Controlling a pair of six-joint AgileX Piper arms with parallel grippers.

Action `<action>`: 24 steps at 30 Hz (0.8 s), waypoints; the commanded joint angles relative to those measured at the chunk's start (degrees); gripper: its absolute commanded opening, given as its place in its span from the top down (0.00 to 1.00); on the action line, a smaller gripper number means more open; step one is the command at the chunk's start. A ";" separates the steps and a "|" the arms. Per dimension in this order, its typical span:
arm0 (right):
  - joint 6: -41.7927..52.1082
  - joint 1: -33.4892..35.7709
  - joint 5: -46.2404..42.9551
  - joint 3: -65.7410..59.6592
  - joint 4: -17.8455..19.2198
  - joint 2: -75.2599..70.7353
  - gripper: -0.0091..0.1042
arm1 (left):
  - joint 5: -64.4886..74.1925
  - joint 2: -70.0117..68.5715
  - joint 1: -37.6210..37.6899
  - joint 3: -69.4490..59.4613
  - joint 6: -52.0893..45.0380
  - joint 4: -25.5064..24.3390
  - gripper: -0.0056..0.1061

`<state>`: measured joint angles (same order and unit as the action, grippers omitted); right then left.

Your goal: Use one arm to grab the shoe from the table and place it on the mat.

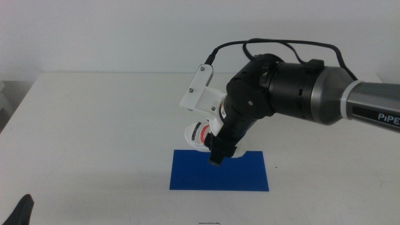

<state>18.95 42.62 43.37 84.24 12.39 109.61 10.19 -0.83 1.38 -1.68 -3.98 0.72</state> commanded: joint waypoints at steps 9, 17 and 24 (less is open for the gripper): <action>27.24 -4.26 2.25 1.40 -17.45 -1.46 0.93 | -4.76 -1.08 0.15 0.19 0.84 0.49 0.11; 29.39 -4.76 1.35 1.40 -17.33 1.01 0.93 | -4.76 -1.08 0.15 0.19 0.84 0.49 0.11; 29.39 -4.76 -0.07 1.40 -17.34 2.66 0.93 | -4.76 -1.08 0.15 0.19 0.84 0.49 0.11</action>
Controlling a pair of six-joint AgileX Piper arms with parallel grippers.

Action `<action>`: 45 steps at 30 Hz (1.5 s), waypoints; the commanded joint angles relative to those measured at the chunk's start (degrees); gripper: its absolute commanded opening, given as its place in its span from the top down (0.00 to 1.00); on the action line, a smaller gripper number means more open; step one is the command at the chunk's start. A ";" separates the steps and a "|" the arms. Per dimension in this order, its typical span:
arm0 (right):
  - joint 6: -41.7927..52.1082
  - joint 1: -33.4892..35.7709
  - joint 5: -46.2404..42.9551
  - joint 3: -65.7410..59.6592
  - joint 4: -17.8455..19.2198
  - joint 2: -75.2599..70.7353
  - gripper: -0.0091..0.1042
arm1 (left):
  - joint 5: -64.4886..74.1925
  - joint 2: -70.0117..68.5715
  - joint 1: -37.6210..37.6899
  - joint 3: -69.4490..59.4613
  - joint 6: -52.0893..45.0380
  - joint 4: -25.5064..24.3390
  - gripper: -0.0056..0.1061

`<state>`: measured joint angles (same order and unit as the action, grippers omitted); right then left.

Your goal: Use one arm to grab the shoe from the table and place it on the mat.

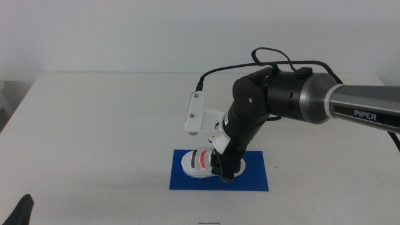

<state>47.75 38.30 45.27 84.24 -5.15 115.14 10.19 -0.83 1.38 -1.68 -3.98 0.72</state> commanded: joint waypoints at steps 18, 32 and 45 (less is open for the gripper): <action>0.03 -0.43 0.30 1.40 1.61 -2.81 0.25 | -4.76 -1.08 0.15 0.19 0.84 0.49 0.11; -17.64 -0.36 13.75 11.25 5.82 -15.35 0.09 | -4.76 -1.08 0.15 0.19 0.84 0.49 0.11; -42.43 -9.41 11.88 3.66 8.27 -36.60 0.09 | -4.76 -1.08 0.15 0.19 0.84 0.49 0.11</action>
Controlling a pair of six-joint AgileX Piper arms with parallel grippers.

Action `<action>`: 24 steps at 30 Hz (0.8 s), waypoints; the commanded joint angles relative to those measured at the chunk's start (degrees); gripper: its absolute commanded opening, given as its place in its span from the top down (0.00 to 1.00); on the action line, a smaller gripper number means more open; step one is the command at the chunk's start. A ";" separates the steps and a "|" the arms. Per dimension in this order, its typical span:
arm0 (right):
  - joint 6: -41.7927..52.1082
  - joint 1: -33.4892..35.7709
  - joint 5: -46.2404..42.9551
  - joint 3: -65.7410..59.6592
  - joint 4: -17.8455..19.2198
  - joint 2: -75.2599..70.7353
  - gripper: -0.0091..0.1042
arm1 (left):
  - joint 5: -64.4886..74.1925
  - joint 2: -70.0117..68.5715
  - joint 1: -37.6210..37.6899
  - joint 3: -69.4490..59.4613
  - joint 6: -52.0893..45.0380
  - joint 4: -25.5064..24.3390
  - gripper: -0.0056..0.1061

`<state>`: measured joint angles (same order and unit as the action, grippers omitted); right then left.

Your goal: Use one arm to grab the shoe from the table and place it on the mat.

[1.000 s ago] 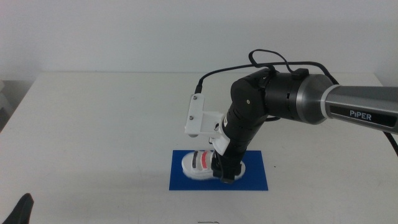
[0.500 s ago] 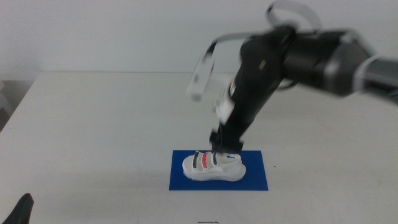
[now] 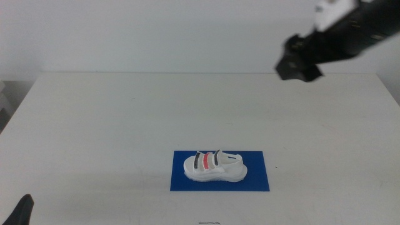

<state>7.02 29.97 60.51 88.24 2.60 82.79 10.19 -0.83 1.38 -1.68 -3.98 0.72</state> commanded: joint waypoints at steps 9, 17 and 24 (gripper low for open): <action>-6.08 -6.14 -12.37 -21.62 0.74 -23.19 0.09 | -4.76 -1.08 0.15 0.19 0.84 0.49 0.11; -12.86 -14.36 -36.06 -49.83 0.68 -43.12 0.09 | -4.76 -1.08 0.15 0.19 0.84 0.49 0.11; -8.53 -14.26 -55.94 -69.34 -0.83 -55.69 0.09 | -4.76 -1.08 0.15 0.19 0.84 0.49 0.11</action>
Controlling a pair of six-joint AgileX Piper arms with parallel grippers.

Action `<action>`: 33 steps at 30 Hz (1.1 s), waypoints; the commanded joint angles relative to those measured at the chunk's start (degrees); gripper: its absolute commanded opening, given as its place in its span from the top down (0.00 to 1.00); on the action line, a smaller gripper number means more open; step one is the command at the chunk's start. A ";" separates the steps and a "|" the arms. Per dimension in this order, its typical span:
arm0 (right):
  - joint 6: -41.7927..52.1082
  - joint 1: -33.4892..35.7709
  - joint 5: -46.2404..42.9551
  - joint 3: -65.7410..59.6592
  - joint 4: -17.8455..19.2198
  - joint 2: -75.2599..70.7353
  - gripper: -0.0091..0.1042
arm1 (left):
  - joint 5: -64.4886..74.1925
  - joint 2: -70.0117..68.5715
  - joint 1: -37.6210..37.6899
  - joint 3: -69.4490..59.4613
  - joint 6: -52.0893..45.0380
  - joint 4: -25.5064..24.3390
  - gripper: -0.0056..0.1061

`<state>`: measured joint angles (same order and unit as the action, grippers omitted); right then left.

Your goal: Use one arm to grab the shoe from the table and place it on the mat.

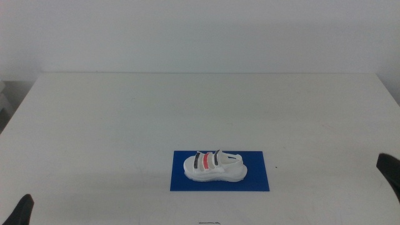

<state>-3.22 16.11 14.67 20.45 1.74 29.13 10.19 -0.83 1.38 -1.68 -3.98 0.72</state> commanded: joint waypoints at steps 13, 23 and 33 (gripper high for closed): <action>1.65 -0.39 -13.83 -15.77 0.68 -18.93 0.09 | -4.76 -1.08 0.15 0.19 0.84 0.49 0.11; 1.65 -0.39 -10.81 -21.04 0.74 -29.90 0.09 | -4.76 -1.08 0.15 0.19 0.84 0.49 0.11; 1.65 -0.34 -9.30 -21.04 2.94 -30.96 0.09 | -4.71 -1.09 0.15 0.19 0.84 0.49 0.11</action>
<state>-2.54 16.11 9.63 -1.64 3.69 -0.52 10.23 -0.83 1.38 -1.68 -3.98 0.72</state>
